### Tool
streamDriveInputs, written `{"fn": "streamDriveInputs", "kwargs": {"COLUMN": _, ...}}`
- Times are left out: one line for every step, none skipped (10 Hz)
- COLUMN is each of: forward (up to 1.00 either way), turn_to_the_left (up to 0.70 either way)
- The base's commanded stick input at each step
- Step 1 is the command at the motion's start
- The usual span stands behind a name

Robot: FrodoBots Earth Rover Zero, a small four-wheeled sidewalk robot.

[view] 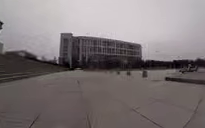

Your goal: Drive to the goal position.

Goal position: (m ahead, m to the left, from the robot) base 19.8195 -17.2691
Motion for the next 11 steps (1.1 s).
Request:
{"fn": "streamDriveInputs", "kwargs": {"forward": 0.7, "turn_to_the_left": -0.26}}
{"fn": "streamDriveInputs", "kwargs": {"forward": 0.7, "turn_to_the_left": -0.26}}
{"fn": "streamDriveInputs", "kwargs": {"forward": 0.7, "turn_to_the_left": -0.26}}
{"fn": "streamDriveInputs", "kwargs": {"forward": 0.7, "turn_to_the_left": -0.25}}
{"fn": "streamDriveInputs", "kwargs": {"forward": 0.7, "turn_to_the_left": -0.05}}
{"fn": "streamDriveInputs", "kwargs": {"forward": 0.7, "turn_to_the_left": 0.0}}
{"fn": "streamDriveInputs", "kwargs": {"forward": 0.7, "turn_to_the_left": 0.0}}
{"fn": "streamDriveInputs", "kwargs": {"forward": 0.7, "turn_to_the_left": 0.0}}
{"fn": "streamDriveInputs", "kwargs": {"forward": 0.7, "turn_to_the_left": 0.0}}
{"fn": "streamDriveInputs", "kwargs": {"forward": 0.7, "turn_to_the_left": 0.0}}
{"fn": "streamDriveInputs", "kwargs": {"forward": 0.7, "turn_to_the_left": 0.0}}
